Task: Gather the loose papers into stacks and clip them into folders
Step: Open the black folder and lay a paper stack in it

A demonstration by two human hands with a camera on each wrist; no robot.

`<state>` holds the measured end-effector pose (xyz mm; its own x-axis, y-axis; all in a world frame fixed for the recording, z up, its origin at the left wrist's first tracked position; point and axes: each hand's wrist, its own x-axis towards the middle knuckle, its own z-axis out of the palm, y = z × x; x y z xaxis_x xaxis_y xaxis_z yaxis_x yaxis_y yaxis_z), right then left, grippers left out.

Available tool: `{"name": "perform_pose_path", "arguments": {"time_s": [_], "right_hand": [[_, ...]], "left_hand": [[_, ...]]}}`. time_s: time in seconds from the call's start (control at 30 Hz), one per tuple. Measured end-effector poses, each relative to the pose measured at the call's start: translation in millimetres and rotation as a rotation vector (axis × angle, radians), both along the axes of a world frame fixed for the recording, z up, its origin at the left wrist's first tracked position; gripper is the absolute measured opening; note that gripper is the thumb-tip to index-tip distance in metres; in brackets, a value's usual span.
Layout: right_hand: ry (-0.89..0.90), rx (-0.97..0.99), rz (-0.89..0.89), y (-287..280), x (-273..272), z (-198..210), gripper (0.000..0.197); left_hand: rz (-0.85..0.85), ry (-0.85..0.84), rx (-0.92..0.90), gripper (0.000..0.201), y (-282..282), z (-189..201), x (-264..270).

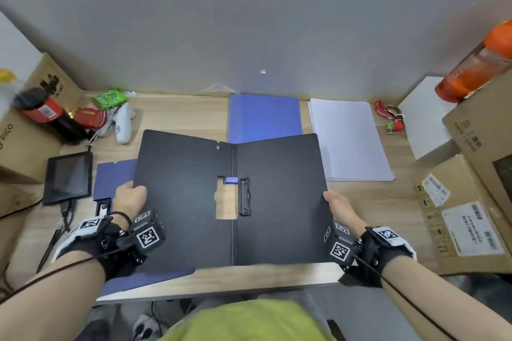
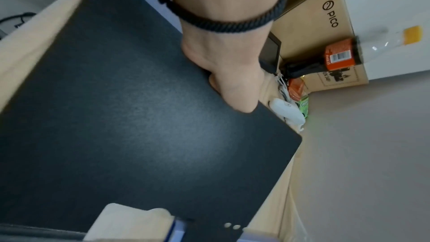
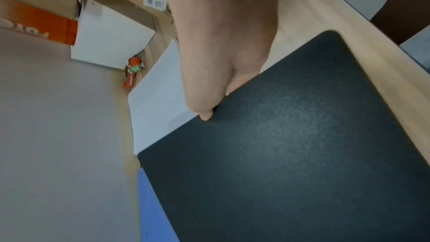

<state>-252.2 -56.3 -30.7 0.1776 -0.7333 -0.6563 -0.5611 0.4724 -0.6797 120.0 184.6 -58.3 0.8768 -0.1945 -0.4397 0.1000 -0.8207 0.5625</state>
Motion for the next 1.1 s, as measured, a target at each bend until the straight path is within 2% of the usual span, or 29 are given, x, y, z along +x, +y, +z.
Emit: {"name": "perform_pose_path", "arguments": {"time_s": [0.03, 0.1, 0.13, 0.2, 0.3, 0.4, 0.6, 0.83, 0.9, 1.0, 1.07, 1.1], "right_hand": [[-0.023, 0.016, -0.033, 1.7, 1.4, -3.1, 0.030], [-0.071, 0.039, -0.084, 0.3, -0.2, -11.7, 0.030], [-0.086, 0.057, -0.088, -0.9, -1.1, -12.7, 0.032], [-0.105, 0.088, -0.090, -1.7, -3.4, -7.6, 0.030], [-0.130, 0.116, -0.065, -3.0, -6.5, -5.7, 0.037], [-0.131, 0.156, -0.032, 0.5, -5.1, -12.3, 0.037], [-0.184, 0.088, -0.150, 8.5, -2.7, -28.8, 0.051], [-0.205, 0.101, -0.136, 16.0, 7.0, -22.9, 0.041], [-0.220, 0.126, -0.175, 12.8, 8.9, -31.0, 0.031], [-0.314, 0.148, -0.204, 2.1, -3.5, -46.8, 0.029], [-0.335, 0.198, -0.204, -5.1, -9.2, -26.3, 0.015], [-0.337, 0.193, -0.219, -11.5, -14.0, -20.7, 0.017]], "left_hand": [[-0.030, -0.011, 0.025, 0.015, 5.1, -7.4, 0.6], [-0.094, -0.006, 0.061, 0.059, 10.0, -18.6, 1.0], [-0.140, -0.009, 0.056, 0.075, 8.9, -18.6, -2.4], [-0.276, -0.006, 0.074, 0.089, 0.5, -20.9, -8.7], [-0.456, 0.098, 0.172, 0.078, -15.4, -22.3, -26.0], [-0.516, 0.199, 0.227, 0.070, -24.1, -29.0, -41.5], [-0.495, 0.163, 0.259, 0.064, -22.9, -37.4, -43.0], [-0.420, 0.123, 0.247, 0.062, -37.6, -31.6, -46.6], [-0.432, 0.114, 0.212, 0.060, -56.8, -23.9, -55.9], [-0.482, 0.090, 0.038, 0.052, -93.5, -16.5, -71.4], [-0.457, 0.065, -0.091, 0.046, -117.6, -8.4, -85.5], [-0.449, 0.069, -0.135, 0.043, -129.7, -4.0, -94.1]]}}
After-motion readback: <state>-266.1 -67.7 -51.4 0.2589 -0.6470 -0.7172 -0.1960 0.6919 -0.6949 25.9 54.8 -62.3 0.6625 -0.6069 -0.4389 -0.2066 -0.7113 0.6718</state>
